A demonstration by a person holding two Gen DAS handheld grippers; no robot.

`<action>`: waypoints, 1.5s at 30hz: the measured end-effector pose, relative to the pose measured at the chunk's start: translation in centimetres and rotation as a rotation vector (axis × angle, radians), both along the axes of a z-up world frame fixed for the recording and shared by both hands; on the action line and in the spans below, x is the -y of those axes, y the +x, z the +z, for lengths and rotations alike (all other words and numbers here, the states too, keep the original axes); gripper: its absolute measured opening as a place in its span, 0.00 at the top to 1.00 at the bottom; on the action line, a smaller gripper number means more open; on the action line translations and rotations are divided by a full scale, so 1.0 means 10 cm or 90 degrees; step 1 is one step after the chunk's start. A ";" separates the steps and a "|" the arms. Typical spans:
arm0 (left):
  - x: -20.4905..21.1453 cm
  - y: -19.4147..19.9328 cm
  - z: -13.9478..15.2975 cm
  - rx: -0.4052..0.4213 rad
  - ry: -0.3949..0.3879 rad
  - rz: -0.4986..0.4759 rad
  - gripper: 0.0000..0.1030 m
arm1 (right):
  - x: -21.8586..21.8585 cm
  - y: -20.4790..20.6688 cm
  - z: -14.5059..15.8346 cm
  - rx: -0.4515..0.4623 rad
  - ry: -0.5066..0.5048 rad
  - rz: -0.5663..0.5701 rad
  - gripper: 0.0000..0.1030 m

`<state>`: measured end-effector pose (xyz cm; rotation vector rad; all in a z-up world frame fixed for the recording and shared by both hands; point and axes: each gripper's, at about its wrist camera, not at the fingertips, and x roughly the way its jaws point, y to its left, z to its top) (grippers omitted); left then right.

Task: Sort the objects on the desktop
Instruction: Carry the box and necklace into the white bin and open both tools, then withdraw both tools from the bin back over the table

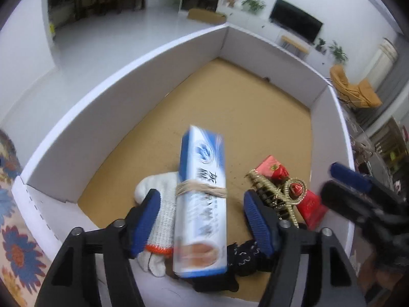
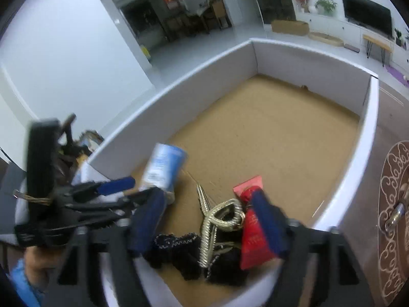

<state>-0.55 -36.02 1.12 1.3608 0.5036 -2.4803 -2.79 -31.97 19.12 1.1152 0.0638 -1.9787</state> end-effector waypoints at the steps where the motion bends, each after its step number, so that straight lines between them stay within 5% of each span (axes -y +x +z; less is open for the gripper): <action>1: -0.05 0.02 0.02 -0.006 -0.009 0.000 0.28 | -0.07 0.03 0.04 -0.015 -0.007 -0.005 0.22; 7: -0.44 0.24 0.33 -0.101 -0.037 0.006 0.21 | -1.01 0.37 0.25 -0.170 -0.022 -0.087 0.00; 10: -0.80 0.35 0.53 -0.151 -0.040 -0.037 0.21 | -1.69 0.44 0.06 -0.204 0.023 -0.159 0.00; 13: -1.31 0.49 0.73 -0.201 -0.033 -0.111 0.20 | -2.44 0.40 -0.35 -0.194 0.116 -0.238 0.00; 16: -1.91 0.57 0.87 -0.236 -0.025 -0.204 0.02 | -3.14 0.36 -0.73 -0.146 0.195 -0.320 0.00; 18: -2.25 0.55 0.85 -0.233 -0.014 -0.255 0.00 | -3.57 0.34 -0.89 -0.125 0.238 -0.361 0.00; 23: -2.98 0.10 0.24 -0.146 -0.011 -0.330 0.00 | -4.15 0.25 -1.02 -0.069 0.222 -0.406 0.00; 30: -3.54 -0.65 -0.45 -0.070 -0.068 -0.353 0.00 | -4.20 0.17 -1.03 -0.063 0.224 -0.418 0.00; 35: -3.74 -0.91 -0.63 -0.040 -0.086 -0.365 0.00 | -4.20 0.17 -1.03 -0.063 0.225 -0.418 0.00; 38: -3.87 -0.90 -0.70 -0.037 -0.138 -0.383 0.00 | -4.20 0.18 -1.03 -0.063 0.224 -0.418 0.00; 45: -3.81 -0.90 -0.70 -0.036 -0.118 -0.380 0.00 | -4.20 0.18 -1.03 -0.063 0.224 -0.419 0.00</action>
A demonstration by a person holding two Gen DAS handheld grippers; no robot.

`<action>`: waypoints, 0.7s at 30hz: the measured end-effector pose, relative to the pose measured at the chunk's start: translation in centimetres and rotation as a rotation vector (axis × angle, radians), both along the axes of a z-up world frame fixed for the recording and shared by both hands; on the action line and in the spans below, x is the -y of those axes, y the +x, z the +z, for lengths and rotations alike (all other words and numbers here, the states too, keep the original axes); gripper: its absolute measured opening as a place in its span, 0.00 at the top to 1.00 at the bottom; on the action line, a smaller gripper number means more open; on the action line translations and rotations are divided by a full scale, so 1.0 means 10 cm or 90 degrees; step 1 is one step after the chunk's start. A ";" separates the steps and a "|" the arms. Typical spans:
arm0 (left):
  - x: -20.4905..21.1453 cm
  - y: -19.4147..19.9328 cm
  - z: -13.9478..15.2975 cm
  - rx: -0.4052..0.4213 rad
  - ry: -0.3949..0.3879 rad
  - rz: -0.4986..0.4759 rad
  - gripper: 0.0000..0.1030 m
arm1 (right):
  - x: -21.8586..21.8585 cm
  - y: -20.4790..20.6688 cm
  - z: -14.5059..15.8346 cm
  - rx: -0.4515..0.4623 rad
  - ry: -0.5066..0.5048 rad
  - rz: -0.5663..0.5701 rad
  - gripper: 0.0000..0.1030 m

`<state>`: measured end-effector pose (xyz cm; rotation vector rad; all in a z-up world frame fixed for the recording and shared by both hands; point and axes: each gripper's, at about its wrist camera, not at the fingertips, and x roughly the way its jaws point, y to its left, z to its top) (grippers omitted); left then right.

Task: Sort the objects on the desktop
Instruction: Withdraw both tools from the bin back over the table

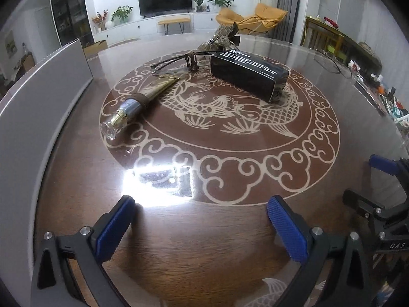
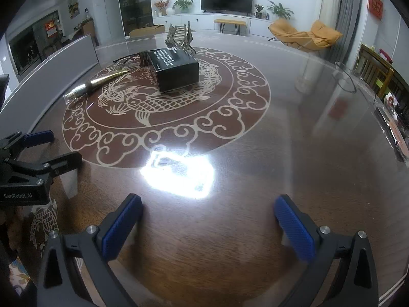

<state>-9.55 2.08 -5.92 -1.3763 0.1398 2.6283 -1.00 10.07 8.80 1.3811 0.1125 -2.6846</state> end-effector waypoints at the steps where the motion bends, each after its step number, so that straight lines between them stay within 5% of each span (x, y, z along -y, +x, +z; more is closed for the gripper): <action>1: -0.01 -0.02 -0.01 0.000 0.000 0.000 0.00 | 0.00 0.00 0.00 0.000 0.000 0.000 0.00; 21: 0.04 0.02 -0.01 -0.003 0.004 0.002 0.00 | 0.00 0.01 0.00 0.000 0.000 0.000 0.00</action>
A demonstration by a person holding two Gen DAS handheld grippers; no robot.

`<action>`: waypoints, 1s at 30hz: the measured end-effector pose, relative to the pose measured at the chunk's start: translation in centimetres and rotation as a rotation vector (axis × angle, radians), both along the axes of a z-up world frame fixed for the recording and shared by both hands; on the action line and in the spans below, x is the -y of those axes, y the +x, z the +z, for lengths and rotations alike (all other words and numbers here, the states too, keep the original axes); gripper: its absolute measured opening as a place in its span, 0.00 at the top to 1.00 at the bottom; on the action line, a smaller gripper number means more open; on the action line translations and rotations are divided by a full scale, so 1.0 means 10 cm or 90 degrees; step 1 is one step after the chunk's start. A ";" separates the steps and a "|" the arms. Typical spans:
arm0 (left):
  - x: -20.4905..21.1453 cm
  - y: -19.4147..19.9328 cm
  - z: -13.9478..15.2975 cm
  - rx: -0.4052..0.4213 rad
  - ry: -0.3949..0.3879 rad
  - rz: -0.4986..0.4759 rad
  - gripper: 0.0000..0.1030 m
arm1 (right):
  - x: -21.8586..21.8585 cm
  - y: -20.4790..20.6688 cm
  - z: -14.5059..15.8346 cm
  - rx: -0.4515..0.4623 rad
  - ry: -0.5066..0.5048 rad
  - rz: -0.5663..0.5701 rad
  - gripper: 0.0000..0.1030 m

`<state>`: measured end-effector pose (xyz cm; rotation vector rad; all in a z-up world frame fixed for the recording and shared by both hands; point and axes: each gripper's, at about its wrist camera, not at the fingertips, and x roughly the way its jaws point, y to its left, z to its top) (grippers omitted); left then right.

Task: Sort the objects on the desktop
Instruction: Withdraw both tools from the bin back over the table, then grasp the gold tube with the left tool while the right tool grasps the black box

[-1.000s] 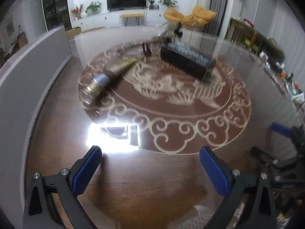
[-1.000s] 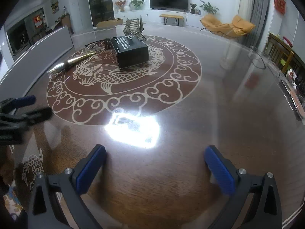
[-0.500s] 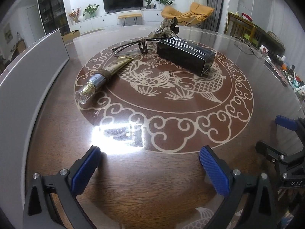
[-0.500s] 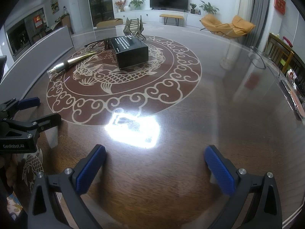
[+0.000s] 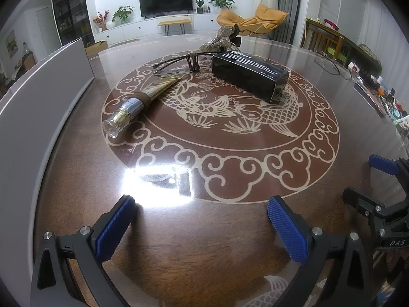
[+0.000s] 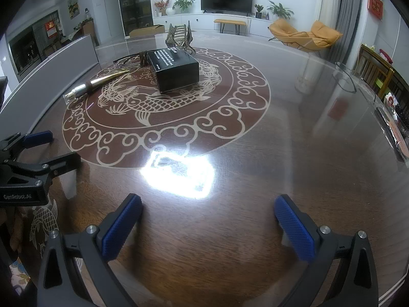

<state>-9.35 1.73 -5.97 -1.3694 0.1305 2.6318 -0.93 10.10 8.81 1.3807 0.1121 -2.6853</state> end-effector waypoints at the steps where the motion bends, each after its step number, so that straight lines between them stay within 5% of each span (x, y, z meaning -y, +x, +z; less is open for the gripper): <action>1: 0.00 0.02 0.00 0.000 -0.001 0.002 0.00 | 0.00 0.00 0.00 0.000 0.000 0.000 0.00; 11: 0.03 0.19 -0.01 0.004 -0.003 -0.027 0.00 | 0.03 0.02 0.02 0.000 -0.001 0.000 0.00; 15: 0.26 0.18 0.06 -0.011 0.029 0.010 0.00 | 0.03 0.02 0.02 0.000 -0.001 0.000 0.00; 21: 0.67 -0.28 0.12 0.004 0.043 0.042 0.00 | 0.03 0.02 0.02 0.000 -0.001 0.000 0.00; 30: 0.52 -0.97 0.01 0.021 -0.006 -0.002 0.00 | 0.03 0.02 0.02 0.000 -0.001 -0.001 0.00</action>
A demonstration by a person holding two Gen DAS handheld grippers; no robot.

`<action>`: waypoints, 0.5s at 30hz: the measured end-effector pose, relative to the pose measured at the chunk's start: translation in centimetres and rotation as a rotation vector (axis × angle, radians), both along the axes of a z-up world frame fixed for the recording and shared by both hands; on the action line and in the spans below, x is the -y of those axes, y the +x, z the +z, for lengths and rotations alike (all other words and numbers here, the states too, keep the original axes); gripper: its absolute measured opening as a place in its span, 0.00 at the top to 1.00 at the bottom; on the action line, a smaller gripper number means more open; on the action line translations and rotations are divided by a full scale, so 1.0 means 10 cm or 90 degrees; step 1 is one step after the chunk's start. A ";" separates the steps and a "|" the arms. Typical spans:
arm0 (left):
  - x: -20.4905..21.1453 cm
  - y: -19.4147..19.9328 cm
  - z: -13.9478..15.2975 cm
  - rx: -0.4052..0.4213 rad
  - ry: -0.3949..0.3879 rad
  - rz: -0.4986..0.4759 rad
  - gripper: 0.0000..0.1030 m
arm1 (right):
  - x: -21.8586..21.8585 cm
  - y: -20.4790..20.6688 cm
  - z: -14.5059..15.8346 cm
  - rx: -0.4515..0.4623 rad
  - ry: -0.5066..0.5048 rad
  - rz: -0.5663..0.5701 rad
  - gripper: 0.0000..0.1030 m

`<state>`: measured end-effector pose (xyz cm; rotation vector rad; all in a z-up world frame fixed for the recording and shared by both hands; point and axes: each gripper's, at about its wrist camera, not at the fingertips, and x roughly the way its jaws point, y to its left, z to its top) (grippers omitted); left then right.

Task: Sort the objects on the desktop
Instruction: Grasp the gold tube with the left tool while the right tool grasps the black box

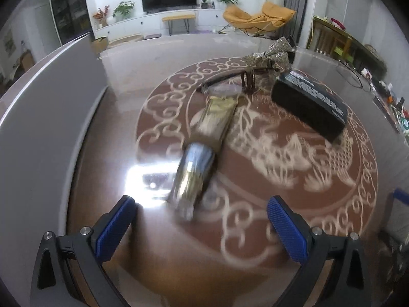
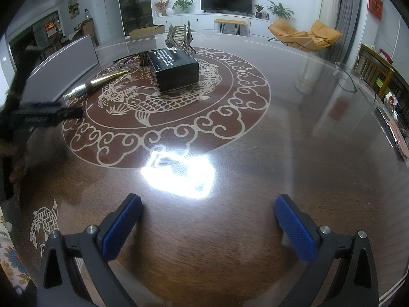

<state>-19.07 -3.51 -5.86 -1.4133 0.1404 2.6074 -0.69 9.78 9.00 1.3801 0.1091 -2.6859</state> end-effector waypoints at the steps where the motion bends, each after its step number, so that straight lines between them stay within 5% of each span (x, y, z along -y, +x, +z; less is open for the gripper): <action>1: -0.01 -0.07 0.00 0.000 0.000 0.001 0.00 | 0.00 0.00 0.00 0.000 0.000 0.000 0.00; 15: -0.14 -0.49 0.04 0.005 0.000 -0.008 0.00 | 0.00 0.00 0.00 0.000 0.000 0.000 0.00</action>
